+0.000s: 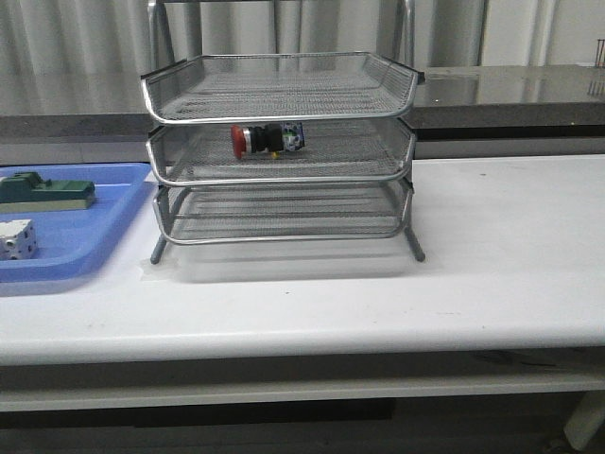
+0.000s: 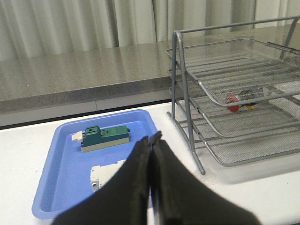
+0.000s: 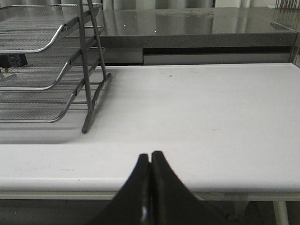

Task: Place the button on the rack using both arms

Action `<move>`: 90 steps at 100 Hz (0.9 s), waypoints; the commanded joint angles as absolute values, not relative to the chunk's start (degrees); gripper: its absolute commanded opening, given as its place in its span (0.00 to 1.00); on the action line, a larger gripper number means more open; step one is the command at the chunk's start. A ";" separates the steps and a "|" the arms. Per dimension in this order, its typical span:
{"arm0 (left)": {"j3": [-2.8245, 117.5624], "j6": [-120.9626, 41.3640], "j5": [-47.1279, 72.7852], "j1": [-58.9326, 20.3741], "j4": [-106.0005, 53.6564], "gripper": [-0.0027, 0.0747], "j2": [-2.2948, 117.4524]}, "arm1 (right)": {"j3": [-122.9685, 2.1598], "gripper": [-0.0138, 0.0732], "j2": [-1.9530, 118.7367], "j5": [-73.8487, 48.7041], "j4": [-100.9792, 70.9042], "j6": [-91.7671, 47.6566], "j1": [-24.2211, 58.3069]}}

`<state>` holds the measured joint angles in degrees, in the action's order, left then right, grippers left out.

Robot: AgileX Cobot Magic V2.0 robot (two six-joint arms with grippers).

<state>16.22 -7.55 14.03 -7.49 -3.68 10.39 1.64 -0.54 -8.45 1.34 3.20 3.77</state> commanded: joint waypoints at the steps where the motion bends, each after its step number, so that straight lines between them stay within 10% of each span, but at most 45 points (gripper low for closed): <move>1: 17.59 -6.97 9.13 -7.33 -3.52 0.01 10.98 | 0.50 0.09 -1.79 -3.66 1.82 3.25 3.45; 90: -3.03 5.64 -1.23 -2.27 5.51 0.01 -2.01 | 0.50 0.09 -1.79 -3.66 1.82 3.25 3.45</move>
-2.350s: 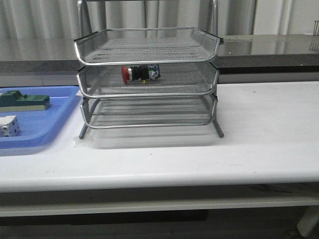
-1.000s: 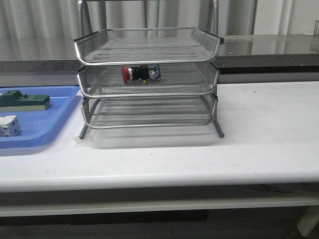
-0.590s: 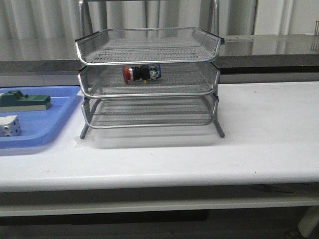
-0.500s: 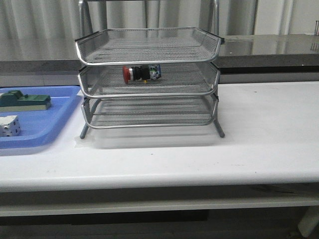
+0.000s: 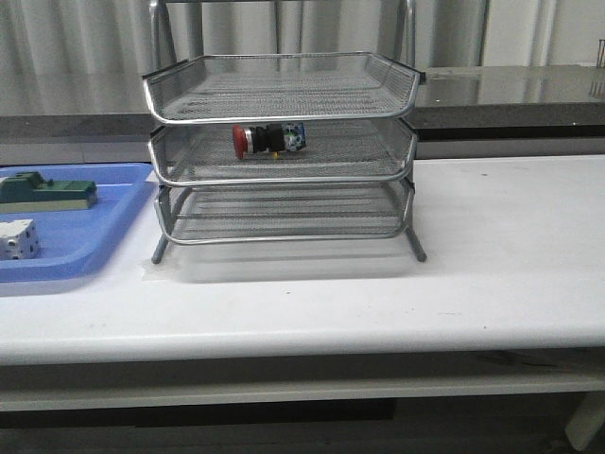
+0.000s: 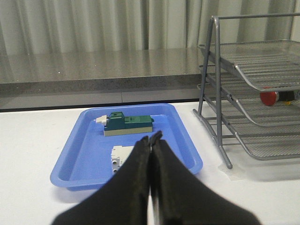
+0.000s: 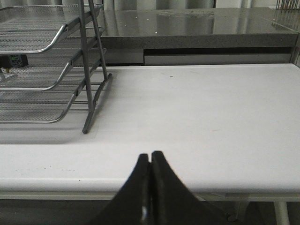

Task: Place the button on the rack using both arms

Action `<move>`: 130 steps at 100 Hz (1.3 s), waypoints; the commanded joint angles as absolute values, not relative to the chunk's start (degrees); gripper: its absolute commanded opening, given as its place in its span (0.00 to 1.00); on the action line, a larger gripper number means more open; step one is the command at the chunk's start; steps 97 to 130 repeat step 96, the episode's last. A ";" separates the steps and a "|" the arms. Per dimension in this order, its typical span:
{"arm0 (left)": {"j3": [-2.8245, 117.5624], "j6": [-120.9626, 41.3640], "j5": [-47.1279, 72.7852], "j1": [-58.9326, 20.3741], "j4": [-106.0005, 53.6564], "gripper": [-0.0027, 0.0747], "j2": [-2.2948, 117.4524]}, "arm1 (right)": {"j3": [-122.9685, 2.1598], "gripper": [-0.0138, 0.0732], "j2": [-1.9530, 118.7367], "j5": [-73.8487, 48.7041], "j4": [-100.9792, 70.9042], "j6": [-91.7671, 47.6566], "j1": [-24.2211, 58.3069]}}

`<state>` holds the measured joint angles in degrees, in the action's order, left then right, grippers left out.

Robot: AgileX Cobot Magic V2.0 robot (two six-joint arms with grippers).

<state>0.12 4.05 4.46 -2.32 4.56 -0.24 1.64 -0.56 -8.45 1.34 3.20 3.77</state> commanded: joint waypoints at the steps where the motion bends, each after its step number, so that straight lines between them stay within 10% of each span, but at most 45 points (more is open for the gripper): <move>1: -3.03 5.64 -1.23 -2.27 5.69 0.01 -2.01 | 0.50 0.09 -1.79 -3.66 1.82 3.25 3.45; 130: -3.03 5.64 -1.23 -2.27 5.02 0.01 -2.01 | 0.50 0.09 -1.79 -3.66 1.82 3.25 3.45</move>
